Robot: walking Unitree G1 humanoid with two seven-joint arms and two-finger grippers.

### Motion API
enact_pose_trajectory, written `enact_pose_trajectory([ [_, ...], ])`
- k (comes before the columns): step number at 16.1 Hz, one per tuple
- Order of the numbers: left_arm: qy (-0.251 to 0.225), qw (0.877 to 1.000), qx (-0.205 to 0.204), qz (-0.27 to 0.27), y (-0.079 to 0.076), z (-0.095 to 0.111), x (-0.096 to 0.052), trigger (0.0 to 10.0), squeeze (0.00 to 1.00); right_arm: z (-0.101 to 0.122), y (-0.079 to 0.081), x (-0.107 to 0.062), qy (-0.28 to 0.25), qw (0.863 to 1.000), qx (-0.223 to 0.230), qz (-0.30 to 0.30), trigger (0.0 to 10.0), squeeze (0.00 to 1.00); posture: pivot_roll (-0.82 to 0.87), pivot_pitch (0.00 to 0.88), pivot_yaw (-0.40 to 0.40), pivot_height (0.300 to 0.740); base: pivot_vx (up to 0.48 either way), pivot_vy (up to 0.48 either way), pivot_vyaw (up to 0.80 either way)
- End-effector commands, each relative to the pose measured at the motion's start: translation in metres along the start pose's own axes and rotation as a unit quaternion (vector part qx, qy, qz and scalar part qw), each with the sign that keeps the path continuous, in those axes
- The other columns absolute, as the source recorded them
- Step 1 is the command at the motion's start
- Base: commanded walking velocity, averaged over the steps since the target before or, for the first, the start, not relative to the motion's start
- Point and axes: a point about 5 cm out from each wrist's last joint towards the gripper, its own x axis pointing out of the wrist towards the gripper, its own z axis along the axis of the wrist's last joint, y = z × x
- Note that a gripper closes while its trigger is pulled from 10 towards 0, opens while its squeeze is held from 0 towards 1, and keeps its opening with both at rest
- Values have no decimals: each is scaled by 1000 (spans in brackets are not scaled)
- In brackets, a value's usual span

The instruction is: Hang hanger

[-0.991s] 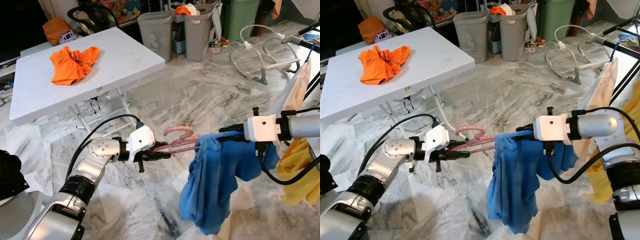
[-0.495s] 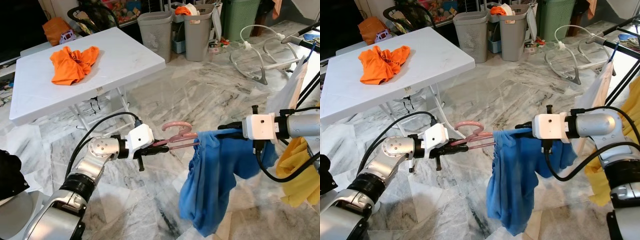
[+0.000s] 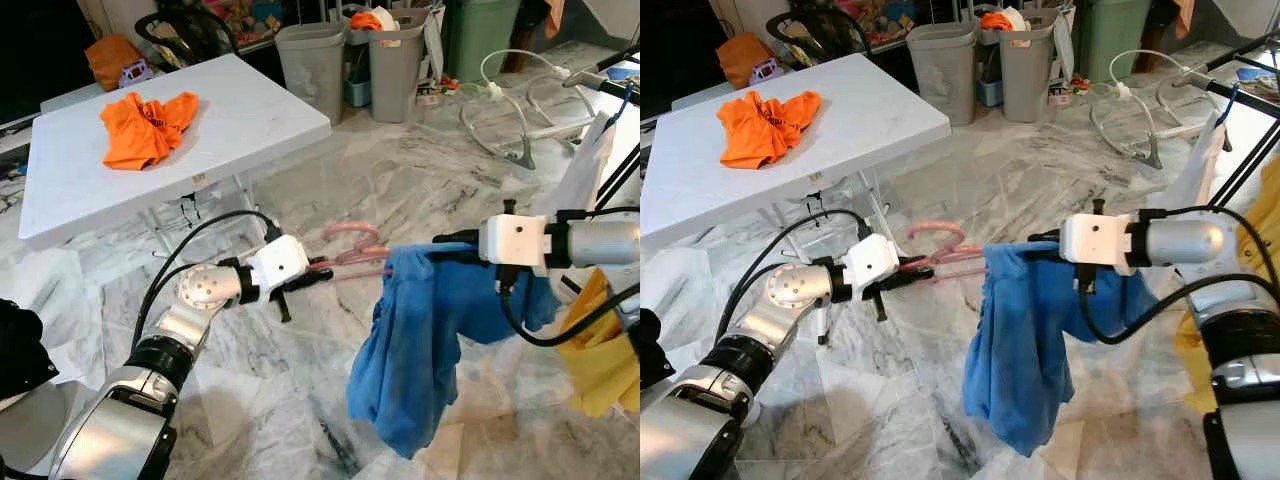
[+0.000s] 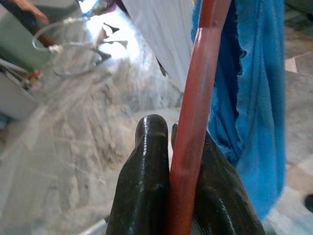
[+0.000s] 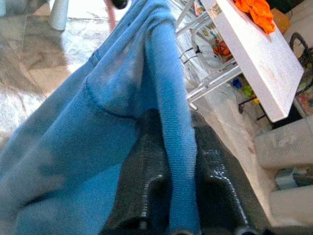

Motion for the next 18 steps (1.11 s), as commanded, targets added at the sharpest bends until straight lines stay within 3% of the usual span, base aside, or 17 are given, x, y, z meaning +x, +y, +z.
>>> enact_pose_trajectory([
  [1, 22, 1000, -17, 10, 0, -11, -7, 0, 0, 11, -13, -2, -24, 999, -10, -21, 10000, 1000, -184, 7, 118, 740, 0, 0, 0],
  [7, 7, 997, -64, 41, -11, -23, -10, 0, 0, 1, -20, -5, 13, 997, 3, -72, 10000, 1000, -187, 10, 120, 740, 0, 0, 0],
  [10, 0, 988, -104, 113, -9, -29, -16, 0, 0, -5, -24, -8, 26, 991, 25, -129, 10000, 1000, -179, 3, 117, 740, 0, 0, 0],
  [13, -18, 971, -164, 175, -14, -35, -19, 0, 0, -15, -17, -2, 18, 974, 93, -204, 10000, 1000, -172, 2, 117, 740, 0, 0, 0],
  [14, -30, 966, -183, 181, -19, -35, -18, 0, 0, -23, -8, 4, 16, 961, 147, -235, 10000, 1000, -173, 3, 112, 740, 0, 0, 0],
  [15, -38, 965, -190, 177, -24, -33, -16, 0, 0, -29, 4, 13, 13, 948, 198, -248, 10000, 1000, -173, 6, 111, 740, 0, 0, 0],
  [18, -58, 966, -192, 162, -30, -24, -11, 0, 0, -35, 34, 38, -9, 921, 290, -258, 10000, 1000, -168, 10, 114, 740, 0, 0, 0],
])
